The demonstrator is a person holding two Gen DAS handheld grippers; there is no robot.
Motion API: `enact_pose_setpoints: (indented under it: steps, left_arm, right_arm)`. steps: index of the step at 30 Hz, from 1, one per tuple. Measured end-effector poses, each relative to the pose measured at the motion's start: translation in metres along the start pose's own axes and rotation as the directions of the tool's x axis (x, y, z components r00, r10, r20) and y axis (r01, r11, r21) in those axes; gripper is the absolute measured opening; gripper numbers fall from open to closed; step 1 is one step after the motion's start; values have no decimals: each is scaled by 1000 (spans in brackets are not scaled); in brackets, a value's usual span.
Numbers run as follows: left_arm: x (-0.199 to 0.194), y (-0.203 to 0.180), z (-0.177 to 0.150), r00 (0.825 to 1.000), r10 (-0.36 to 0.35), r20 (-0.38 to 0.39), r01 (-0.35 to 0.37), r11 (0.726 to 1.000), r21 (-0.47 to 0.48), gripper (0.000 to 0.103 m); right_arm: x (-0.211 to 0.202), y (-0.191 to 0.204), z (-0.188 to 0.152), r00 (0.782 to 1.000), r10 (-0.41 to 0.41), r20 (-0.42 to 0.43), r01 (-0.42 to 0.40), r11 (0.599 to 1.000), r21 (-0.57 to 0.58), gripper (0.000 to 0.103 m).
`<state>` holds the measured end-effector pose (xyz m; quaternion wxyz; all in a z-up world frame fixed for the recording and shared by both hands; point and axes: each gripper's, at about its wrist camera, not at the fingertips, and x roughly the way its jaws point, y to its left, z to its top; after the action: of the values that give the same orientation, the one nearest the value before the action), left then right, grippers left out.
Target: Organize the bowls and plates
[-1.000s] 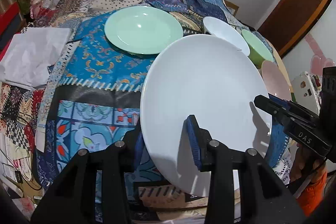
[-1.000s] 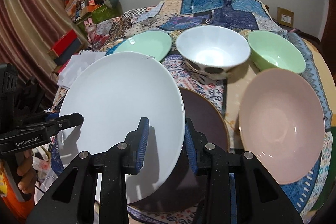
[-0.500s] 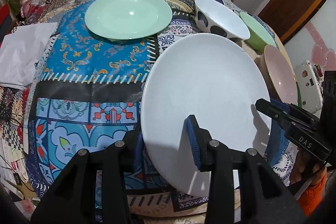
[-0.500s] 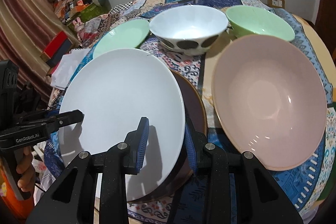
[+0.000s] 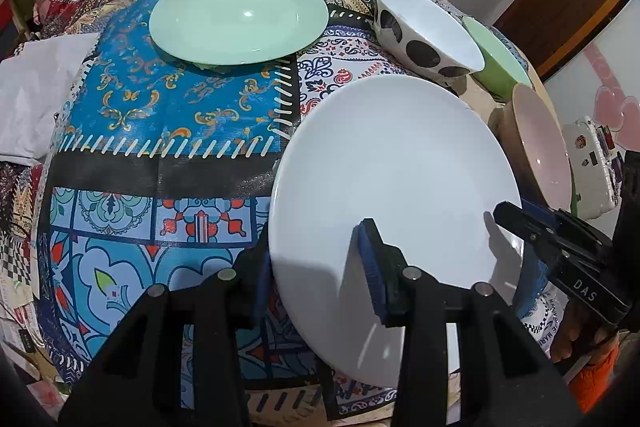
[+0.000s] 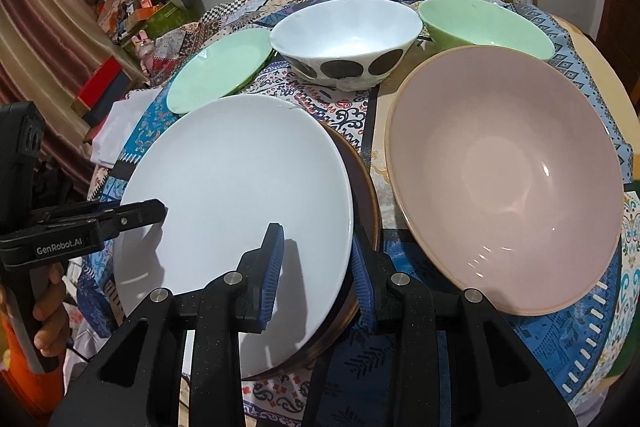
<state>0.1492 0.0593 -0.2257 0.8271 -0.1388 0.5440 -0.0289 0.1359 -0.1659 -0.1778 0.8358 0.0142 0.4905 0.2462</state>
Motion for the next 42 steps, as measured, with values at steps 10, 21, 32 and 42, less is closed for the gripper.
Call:
enact_pose_setpoints:
  steps: [10, 21, 32, 42]
  left_arm:
    - [9, -5, -1, 1000, 20, -4, -20, 1000, 21, 40]
    - [7, -12, -5, 999, 52, 6, -52, 997, 52, 40]
    - [-39, -8, 3, 990, 89, 110, -94, 995, 44, 40]
    - [-81, 34, 37, 961, 166, 221, -161, 986, -39, 55]
  right_arm:
    - [-6, -3, -2, 1000, -14, 13, 14, 1000, -9, 30]
    - [-9, -4, -5, 999, -38, 32, 38, 999, -13, 33]
    - [-29, 3, -2, 996, -19, 85, 22, 999, -35, 33]
    - [-34, 41, 43, 986, 54, 160, -38, 994, -102, 50]
